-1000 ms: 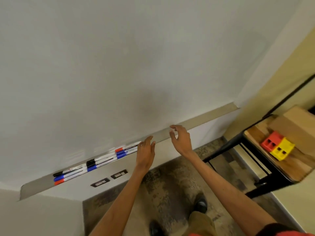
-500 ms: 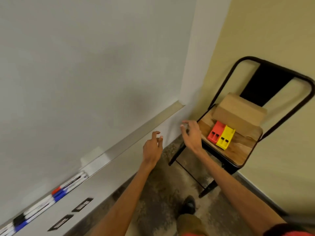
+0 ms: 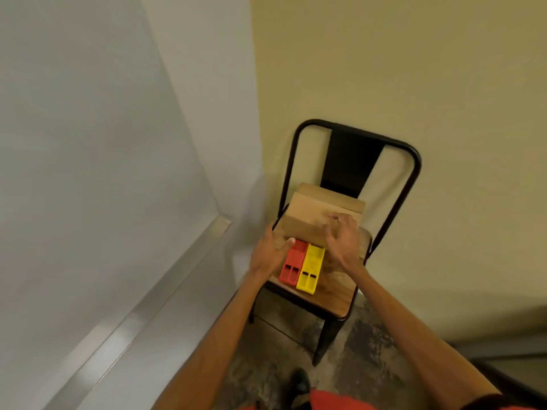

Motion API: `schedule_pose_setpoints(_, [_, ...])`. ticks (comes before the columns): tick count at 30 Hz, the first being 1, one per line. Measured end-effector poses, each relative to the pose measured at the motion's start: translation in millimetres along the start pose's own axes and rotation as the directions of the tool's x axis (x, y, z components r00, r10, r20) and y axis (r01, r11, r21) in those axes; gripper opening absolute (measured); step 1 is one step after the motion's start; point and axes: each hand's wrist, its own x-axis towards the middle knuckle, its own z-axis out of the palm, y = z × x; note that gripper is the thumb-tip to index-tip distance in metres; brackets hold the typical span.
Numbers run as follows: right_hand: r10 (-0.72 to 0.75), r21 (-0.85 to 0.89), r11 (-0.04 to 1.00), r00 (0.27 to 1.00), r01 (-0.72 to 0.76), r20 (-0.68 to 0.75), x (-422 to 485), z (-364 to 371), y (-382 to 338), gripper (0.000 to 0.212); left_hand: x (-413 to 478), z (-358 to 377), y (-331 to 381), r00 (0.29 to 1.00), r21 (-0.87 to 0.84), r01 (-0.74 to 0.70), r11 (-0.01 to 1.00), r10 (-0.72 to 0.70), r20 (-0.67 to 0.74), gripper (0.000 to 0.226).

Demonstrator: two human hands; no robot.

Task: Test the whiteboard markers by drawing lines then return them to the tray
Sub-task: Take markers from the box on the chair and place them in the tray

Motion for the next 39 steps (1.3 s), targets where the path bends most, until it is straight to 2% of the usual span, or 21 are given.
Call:
schedule_pose_setpoints(5, [0.164, -0.027, 0.986, 0.986, -0.165, -0.040, 17, -17, 26, 0.045, 42, 11, 27, 0.995, -0.095, -0.047, 0.994, 0.055, 0.080, 0.066])
schedule_pose_setpoints(10, [0.268, 0.015, 0.963, 0.963, -0.268, -0.020, 18, -21, 42, 0.082, 83, 21, 28, 0.992, -0.159, 0.039, 0.987, -0.018, 0.129, 0.084])
schedule_pose_setpoints(12, [0.296, 0.027, 0.955, 0.955, -0.296, 0.003, 19, -22, 46, 0.088, 91, 24, 25, 0.989, -0.218, 0.032, 0.975, 0.001, 0.151, 0.073])
schedule_pose_setpoints(16, [0.330, 0.073, 0.941, 0.943, -0.332, 0.033, 19, -23, 48, 0.082, 105, 23, 17, 0.993, -0.344, 0.017, 0.939, 0.025, 0.116, 0.072])
schedule_pose_setpoints(19, [0.340, 0.146, 0.931, 0.940, -0.334, -0.019, 18, -23, 42, 0.071, 112, 17, 16, 0.995, -0.478, 0.029, 0.878, 0.023, 0.102, 0.040])
schedule_pose_setpoints(22, [0.358, 0.236, 0.913, 0.931, -0.331, -0.077, 11, -26, 35, 0.052, 118, 10, 15, 0.996, -0.588, 0.078, 0.805, -0.033, 0.087, 0.039])
schedule_pose_setpoints(25, [0.318, 0.257, 0.926, 0.938, -0.276, -0.138, -4, -28, 28, 0.025, 118, 4, 3, 0.994, -0.571, 0.112, 0.813, -0.096, 0.058, 0.048])
schedule_pose_setpoints(27, [0.244, 0.279, 0.941, 0.955, -0.190, -0.171, -16, -28, 28, 0.028, 114, -3, -4, 0.998, -0.542, 0.066, 0.838, -0.050, 0.046, 0.046])
schedule_pose_setpoints(29, [0.149, 0.306, 0.948, 0.973, -0.090, -0.178, -27, -26, 30, 0.034, 106, -8, -7, 0.998, -0.511, 0.008, 0.860, 0.026, 0.058, 0.031])
schedule_pose_setpoints(31, [0.109, 0.334, 0.941, 0.980, -0.049, -0.164, -35, -22, 36, 0.041, 100, -8, -11, 0.991, -0.460, -0.043, 0.887, 0.095, 0.091, 0.012])
schedule_pose_setpoints(32, [0.103, 0.333, 0.942, 0.982, -0.046, -0.156, -39, -19, 39, 0.043, 97, -7, -15, 0.986, -0.424, -0.080, 0.902, 0.135, 0.102, 0.010])
schedule_pose_setpoints(35, [0.073, 0.268, 0.963, 0.990, -0.038, -0.122, -49, -11, 47, 0.046, 99, -7, -31, 0.964, -0.288, -0.193, 0.938, 0.236, 0.122, 0.027])
schedule_pose_setpoints(39, [0.014, 0.053, 0.999, 0.999, -0.012, -0.037, -56, -11, 49, 0.053, 109, -9, -43, 0.913, -0.090, -0.324, 0.942, 0.336, 0.230, 0.054])
